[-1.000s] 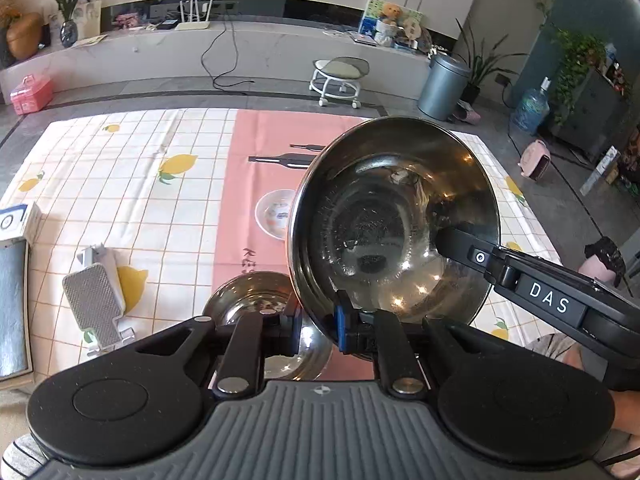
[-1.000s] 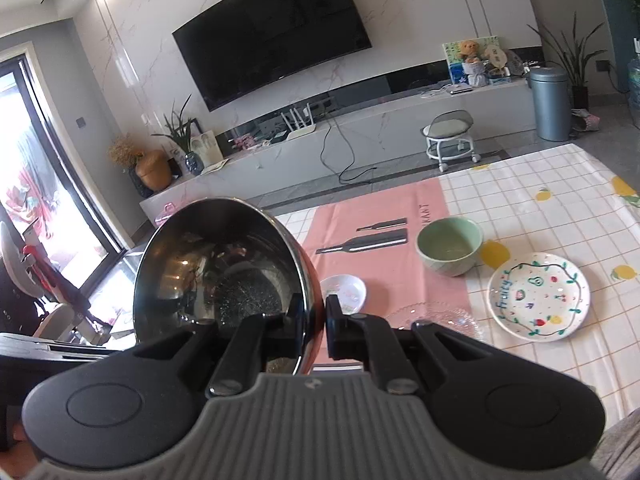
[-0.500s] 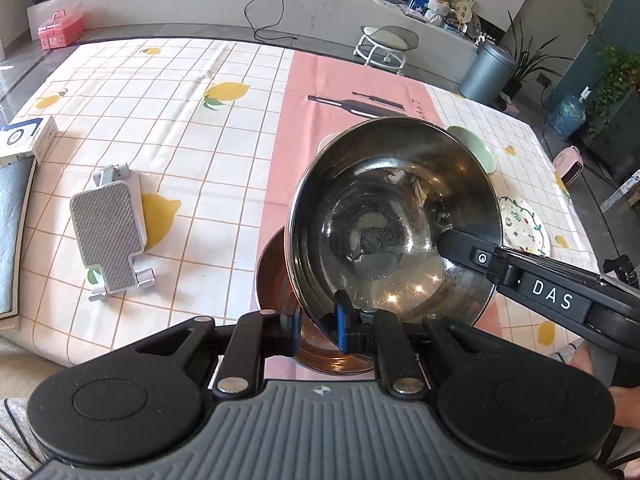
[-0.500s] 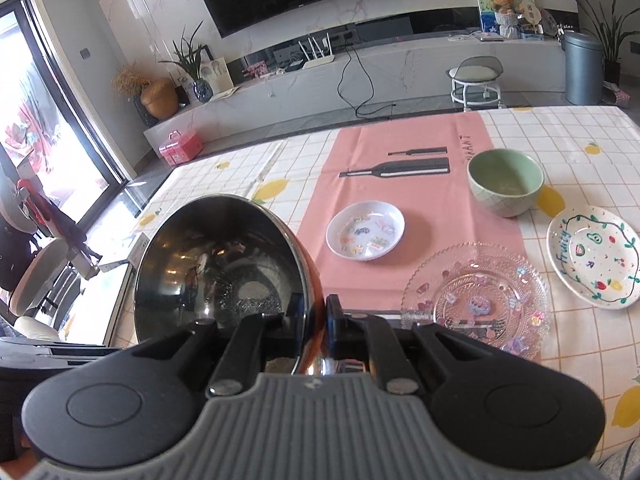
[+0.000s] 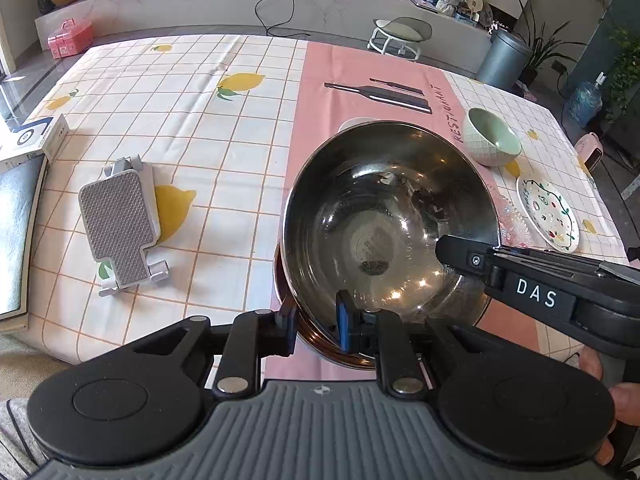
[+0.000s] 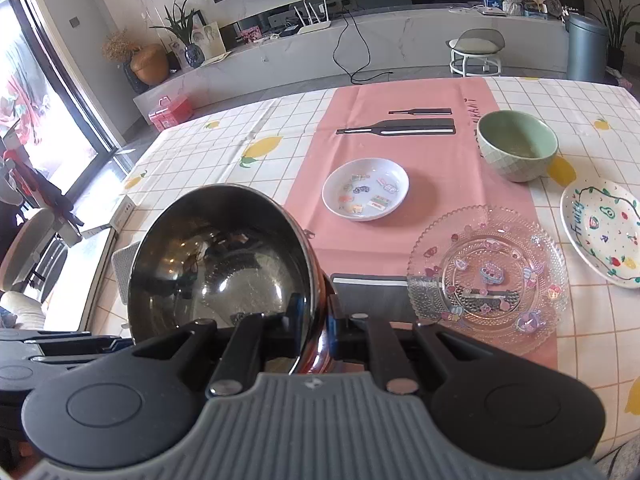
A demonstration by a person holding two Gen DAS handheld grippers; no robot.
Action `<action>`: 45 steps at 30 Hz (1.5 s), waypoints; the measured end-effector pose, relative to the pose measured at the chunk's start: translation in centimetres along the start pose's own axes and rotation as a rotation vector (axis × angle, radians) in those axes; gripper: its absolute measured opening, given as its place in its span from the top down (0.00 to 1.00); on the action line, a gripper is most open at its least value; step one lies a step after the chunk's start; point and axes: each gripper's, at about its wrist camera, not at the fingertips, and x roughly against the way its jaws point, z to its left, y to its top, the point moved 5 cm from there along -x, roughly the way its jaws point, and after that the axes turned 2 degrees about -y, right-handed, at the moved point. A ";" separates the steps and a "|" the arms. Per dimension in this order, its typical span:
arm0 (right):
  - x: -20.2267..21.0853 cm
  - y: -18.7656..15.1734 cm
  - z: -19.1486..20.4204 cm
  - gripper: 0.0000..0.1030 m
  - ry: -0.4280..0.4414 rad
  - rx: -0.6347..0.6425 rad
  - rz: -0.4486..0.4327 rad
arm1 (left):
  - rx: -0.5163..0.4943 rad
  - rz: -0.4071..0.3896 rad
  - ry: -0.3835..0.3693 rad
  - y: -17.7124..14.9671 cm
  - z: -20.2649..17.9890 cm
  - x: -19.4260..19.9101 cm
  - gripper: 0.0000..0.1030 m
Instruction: Organize plates and bowls
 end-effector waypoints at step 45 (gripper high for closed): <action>-5.2 -1.2 -2.9 0.67 0.084 -0.128 0.095 | 0.134 -0.047 0.005 0.8 4.6 -3.4 0.31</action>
